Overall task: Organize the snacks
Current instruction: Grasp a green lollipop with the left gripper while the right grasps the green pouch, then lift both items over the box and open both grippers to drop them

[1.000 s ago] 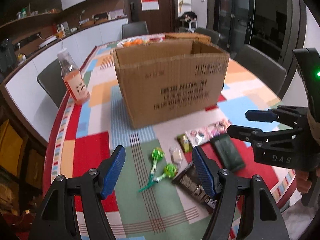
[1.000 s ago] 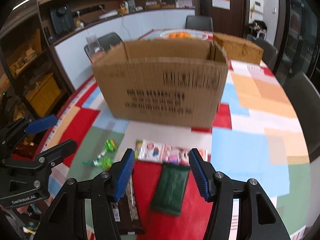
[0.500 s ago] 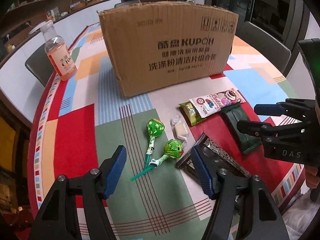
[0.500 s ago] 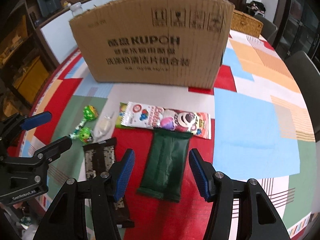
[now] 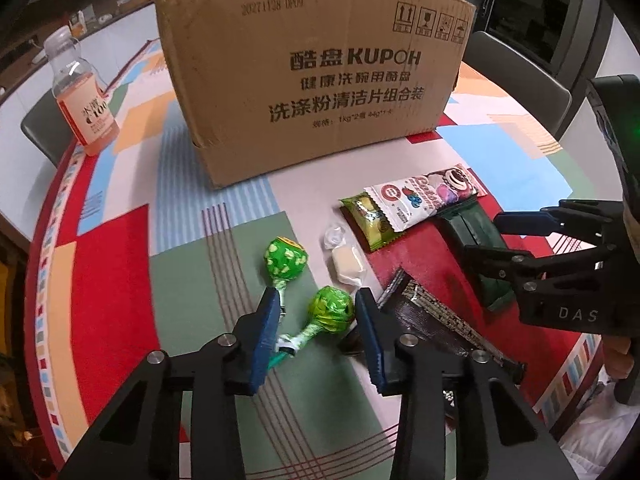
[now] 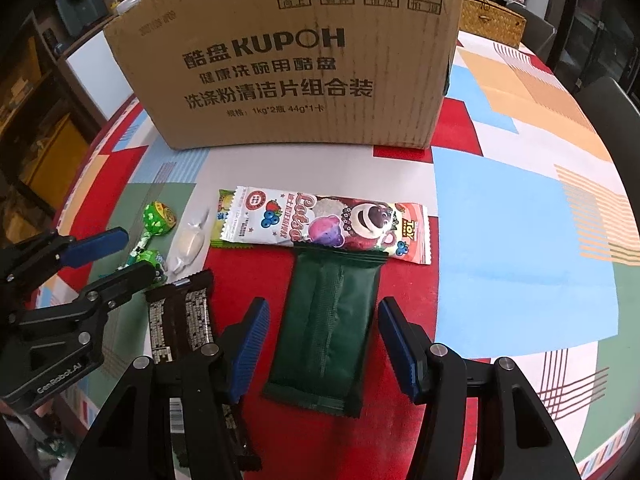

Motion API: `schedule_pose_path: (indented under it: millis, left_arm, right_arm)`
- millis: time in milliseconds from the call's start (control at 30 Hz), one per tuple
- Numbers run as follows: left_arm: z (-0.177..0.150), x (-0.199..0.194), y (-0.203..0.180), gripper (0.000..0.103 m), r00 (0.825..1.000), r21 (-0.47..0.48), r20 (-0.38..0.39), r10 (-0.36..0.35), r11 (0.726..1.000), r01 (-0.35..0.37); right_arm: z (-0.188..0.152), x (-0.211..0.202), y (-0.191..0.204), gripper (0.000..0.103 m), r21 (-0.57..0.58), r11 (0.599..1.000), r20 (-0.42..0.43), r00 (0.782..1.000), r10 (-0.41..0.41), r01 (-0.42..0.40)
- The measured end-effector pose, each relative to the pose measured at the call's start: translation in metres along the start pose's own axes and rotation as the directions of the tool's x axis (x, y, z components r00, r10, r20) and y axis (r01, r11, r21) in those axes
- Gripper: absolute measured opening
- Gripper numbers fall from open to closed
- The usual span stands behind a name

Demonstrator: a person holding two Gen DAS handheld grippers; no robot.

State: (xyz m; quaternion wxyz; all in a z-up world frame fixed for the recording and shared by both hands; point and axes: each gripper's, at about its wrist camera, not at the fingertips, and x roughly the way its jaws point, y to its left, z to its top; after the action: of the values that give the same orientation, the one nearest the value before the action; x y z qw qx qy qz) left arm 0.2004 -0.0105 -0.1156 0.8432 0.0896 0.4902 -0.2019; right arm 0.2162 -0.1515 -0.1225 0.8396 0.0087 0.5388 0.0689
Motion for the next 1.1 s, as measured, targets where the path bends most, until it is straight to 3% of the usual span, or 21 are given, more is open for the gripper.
schedule_pose_path:
  millis: [367, 467, 533, 667, 1100]
  left_arm:
    - [0.002, 0.017, 0.004, 0.033, 0.999, -0.04, -0.031, -0.031, 0.999, 0.03]
    - [0.004, 0.019, 0.004, 0.032, 0.999, -0.039, -0.027, -0.029, 0.999, 0.028]
    - [0.004, 0.02, 0.003, 0.026, 0.999, -0.038, -0.026, -0.029, 0.999, 0.028]
    - [0.005, 0.019, 0.001, 0.026, 0.999, -0.044, -0.022, -0.028, 0.999, 0.027]
    - [0.01, -0.022, -0.003, 0.026, 0.997, -0.064, 0.083, 0.006, 0.998, -0.001]
  right_arm:
    - [0.001, 0.007, 0.001, 0.057, -0.008, 1.0, 0.013, 1.0, -0.01, 0.01]
    - [0.001, 0.007, 0.002, 0.051, -0.013, 0.999, 0.021, 0.999, -0.031, 0.031]
    - [0.001, 0.007, 0.002, 0.047, -0.015, 0.999, 0.026, 0.999, -0.035, 0.035]
    - [0.0, 0.005, -0.002, 0.046, -0.007, 1.0, 0.031, 0.999, -0.021, 0.022]
    - [0.0, -0.025, 0.005, 0.045, -0.026, 1.0, 0.096, 0.995, 0.014, -0.012]
